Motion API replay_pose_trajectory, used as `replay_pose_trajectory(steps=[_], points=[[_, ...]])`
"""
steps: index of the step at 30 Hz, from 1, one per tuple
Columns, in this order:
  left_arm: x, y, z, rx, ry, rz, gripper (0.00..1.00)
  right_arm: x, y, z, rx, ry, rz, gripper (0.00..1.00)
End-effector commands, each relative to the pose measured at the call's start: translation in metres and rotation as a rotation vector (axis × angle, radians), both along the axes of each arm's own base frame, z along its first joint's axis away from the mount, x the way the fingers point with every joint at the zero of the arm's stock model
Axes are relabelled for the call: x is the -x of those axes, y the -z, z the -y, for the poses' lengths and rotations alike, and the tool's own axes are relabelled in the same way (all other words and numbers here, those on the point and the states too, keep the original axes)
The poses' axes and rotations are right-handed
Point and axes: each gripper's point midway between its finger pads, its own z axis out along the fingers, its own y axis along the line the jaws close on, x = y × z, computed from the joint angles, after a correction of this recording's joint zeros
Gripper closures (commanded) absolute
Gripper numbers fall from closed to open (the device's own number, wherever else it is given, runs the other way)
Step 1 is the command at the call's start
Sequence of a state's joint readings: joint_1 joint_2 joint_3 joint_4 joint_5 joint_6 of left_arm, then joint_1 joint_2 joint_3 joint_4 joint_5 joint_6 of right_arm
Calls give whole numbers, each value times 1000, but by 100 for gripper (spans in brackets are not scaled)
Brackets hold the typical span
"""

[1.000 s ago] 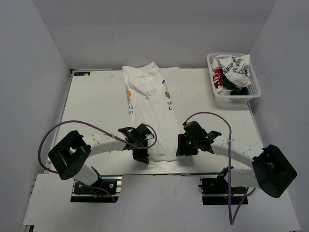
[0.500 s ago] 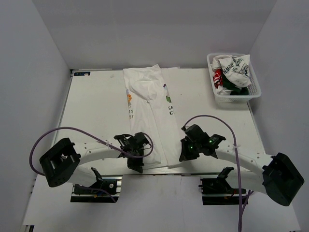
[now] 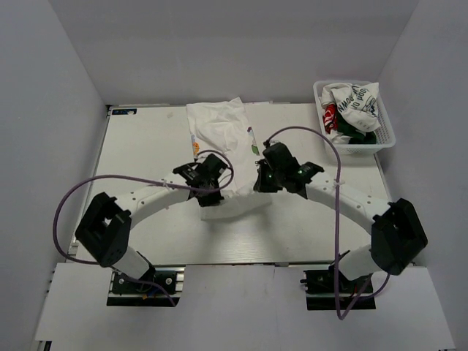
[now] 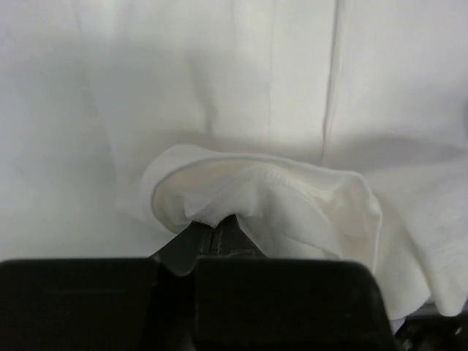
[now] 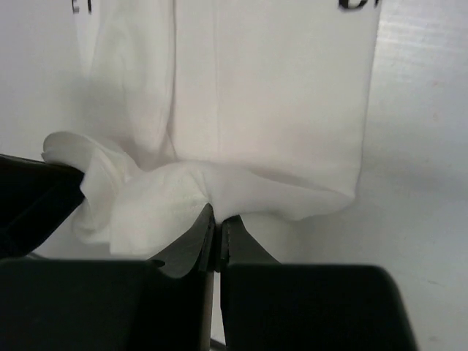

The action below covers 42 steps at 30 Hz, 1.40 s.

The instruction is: Fold and stack the t-shirts

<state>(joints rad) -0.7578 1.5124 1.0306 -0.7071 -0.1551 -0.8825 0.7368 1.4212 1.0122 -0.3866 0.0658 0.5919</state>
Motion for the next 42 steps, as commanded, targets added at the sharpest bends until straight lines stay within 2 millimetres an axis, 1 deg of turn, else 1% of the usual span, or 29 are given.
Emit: replay_pose_trajectory(steps=[1,3,5,6,7,8,9,10,12,17,19,20,22,23,24,25,26,27,29,30,31,32,33,34,35,36,37,38,42], points=[[-61,-28,-19,-28,-95,141,100,-50,-24,-10,-7,59,110,100],[-85,-39,-22,-13,-105,194,100,-80,-40,-17,-13,81,149,100],[-109,-41,-26,-6,-105,214,100,-100,-21,-13,35,97,123,100],[-118,-43,-25,0,-100,223,100,-118,-48,-23,-9,103,172,100],[-132,-52,-21,21,-94,249,100,-124,-48,-25,-6,97,174,100],[-141,-52,-24,16,-95,250,100,-134,-30,-25,21,95,150,100],[-153,-48,-23,-1,-86,244,100,-146,-49,-31,-6,96,179,100],[-157,-45,-24,-8,-81,229,100,-155,-28,-30,24,93,148,100],[-170,-38,-29,-33,-96,218,100,-172,-40,-35,-9,83,162,100],[-203,-22,-46,-49,-143,219,100,-213,-1,-37,28,104,117,100],[-214,-26,-48,-43,-156,234,100,-217,-1,-39,13,95,122,100],[-219,-13,-48,-61,-160,218,100,-226,11,-42,16,89,119,100],[-232,-17,-58,-82,-202,212,100,-240,2,-45,-5,62,148,83],[-231,-15,-60,-101,-205,192,93,-243,14,-51,-22,36,118,70],[-239,-20,-69,-120,-243,208,74,-245,8,-57,-54,6,117,54],[-240,-20,-69,-120,-243,208,49,-247,11,-54,-53,-1,111,24],[-243,-23,-72,-117,-253,216,25,-245,13,-53,-53,-6,101,12],[-240,-19,-71,-112,-246,202,0,-245,5,-52,-48,-13,121,10],[-236,-37,-70,-83,-244,234,0,-231,15,-39,-10,-1,99,10],[-225,-30,-72,-83,-236,212,0,-229,-17,-34,-24,11,164,10],[-216,-29,-74,-79,-231,202,0,-223,-19,-30,-23,15,167,10],[-200,-28,-76,-58,-227,189,0,-195,27,-14,32,12,73,10],[-192,-26,-76,-48,-222,189,0,-190,-3,-8,0,24,135,10],[-165,-6,-74,-51,-202,124,0,-173,15,2,18,36,95,10],[-169,-17,-72,-34,-203,157,0,-151,42,15,45,51,22,10],[-145,-6,-70,-8,-183,119,0,-145,21,15,5,46,65,10],[-134,0,-67,16,-166,97,0,-129,41,23,21,47,18,10],[-111,22,-68,28,-145,31,0,-124,36,24,-1,48,25,10],[-89,40,-70,56,-152,-5,0,-97,63,29,-18,26,-62,10]])
